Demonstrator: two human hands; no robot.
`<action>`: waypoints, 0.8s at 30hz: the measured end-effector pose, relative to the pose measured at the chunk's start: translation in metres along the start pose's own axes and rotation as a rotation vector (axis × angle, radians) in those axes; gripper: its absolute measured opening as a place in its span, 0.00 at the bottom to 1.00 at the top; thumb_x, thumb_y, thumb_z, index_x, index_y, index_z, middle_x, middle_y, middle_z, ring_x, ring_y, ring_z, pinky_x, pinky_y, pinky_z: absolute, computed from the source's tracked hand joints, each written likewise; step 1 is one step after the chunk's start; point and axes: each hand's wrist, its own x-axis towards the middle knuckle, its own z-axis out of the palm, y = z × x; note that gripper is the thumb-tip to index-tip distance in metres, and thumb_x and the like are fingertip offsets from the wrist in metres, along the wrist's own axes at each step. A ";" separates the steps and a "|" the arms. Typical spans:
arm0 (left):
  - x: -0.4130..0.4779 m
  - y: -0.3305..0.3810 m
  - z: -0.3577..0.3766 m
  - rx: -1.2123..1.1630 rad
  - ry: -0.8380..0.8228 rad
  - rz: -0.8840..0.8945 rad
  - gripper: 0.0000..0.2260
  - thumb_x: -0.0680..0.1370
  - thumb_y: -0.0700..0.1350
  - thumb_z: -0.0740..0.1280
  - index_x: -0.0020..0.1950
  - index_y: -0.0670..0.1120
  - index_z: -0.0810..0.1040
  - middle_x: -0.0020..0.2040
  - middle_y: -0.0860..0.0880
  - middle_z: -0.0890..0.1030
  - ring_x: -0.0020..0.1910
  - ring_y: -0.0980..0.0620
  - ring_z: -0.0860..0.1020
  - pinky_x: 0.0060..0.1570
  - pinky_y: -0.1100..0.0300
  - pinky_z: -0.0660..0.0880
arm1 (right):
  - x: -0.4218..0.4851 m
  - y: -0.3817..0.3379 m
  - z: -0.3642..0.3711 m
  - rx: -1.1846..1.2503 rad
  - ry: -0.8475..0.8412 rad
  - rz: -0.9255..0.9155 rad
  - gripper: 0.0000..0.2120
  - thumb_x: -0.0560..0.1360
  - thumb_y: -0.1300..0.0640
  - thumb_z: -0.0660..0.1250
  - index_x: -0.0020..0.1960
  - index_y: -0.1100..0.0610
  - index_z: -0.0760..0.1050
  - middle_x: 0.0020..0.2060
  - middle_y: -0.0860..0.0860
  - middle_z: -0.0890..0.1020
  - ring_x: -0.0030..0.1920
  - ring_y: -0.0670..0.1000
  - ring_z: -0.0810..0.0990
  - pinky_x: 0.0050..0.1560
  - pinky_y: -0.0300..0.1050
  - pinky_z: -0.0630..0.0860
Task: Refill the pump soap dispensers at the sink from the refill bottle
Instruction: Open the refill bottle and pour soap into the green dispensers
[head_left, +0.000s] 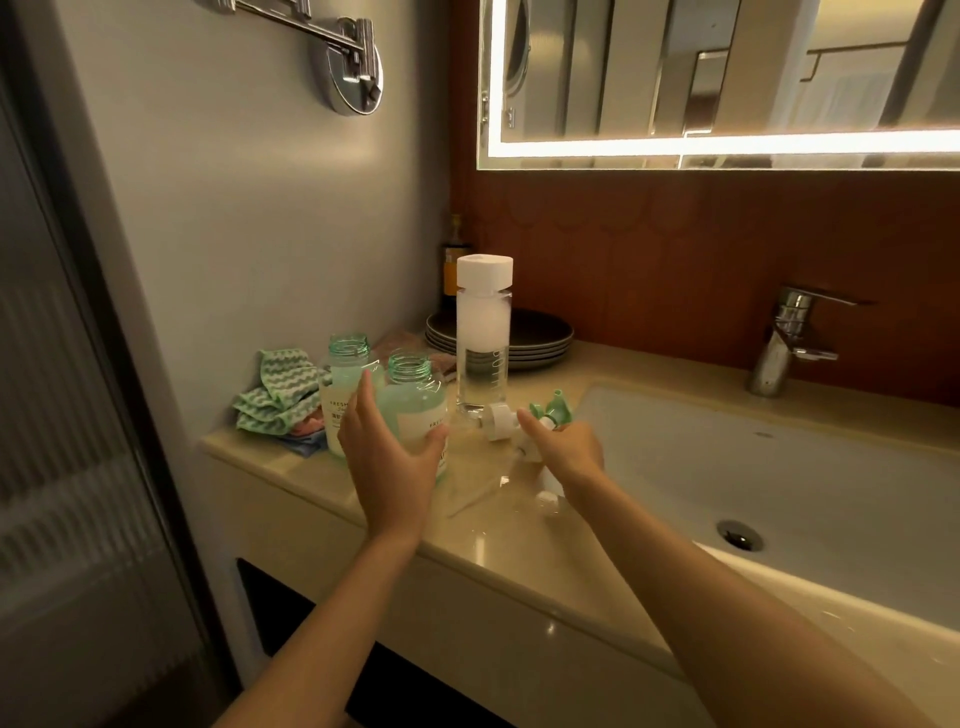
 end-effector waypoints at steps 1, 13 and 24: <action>-0.001 0.003 -0.001 0.046 0.051 0.086 0.37 0.69 0.48 0.73 0.73 0.44 0.58 0.69 0.42 0.66 0.69 0.46 0.62 0.68 0.50 0.63 | -0.001 0.001 0.001 -0.027 -0.002 -0.022 0.24 0.71 0.37 0.65 0.45 0.60 0.75 0.40 0.54 0.78 0.40 0.50 0.75 0.39 0.43 0.71; 0.013 0.047 0.045 -0.218 -0.287 0.012 0.23 0.75 0.45 0.68 0.68 0.46 0.66 0.64 0.49 0.73 0.62 0.55 0.70 0.56 0.70 0.64 | 0.002 0.007 -0.009 -0.224 -0.045 -0.132 0.21 0.76 0.41 0.59 0.39 0.58 0.76 0.35 0.53 0.78 0.38 0.52 0.76 0.40 0.47 0.72; 0.090 0.057 0.109 -0.063 -0.309 -0.334 0.41 0.71 0.47 0.73 0.75 0.42 0.51 0.70 0.41 0.64 0.67 0.42 0.67 0.63 0.49 0.67 | 0.005 0.007 -0.010 -0.235 -0.068 -0.160 0.15 0.76 0.44 0.60 0.44 0.56 0.75 0.38 0.51 0.78 0.39 0.48 0.76 0.40 0.42 0.73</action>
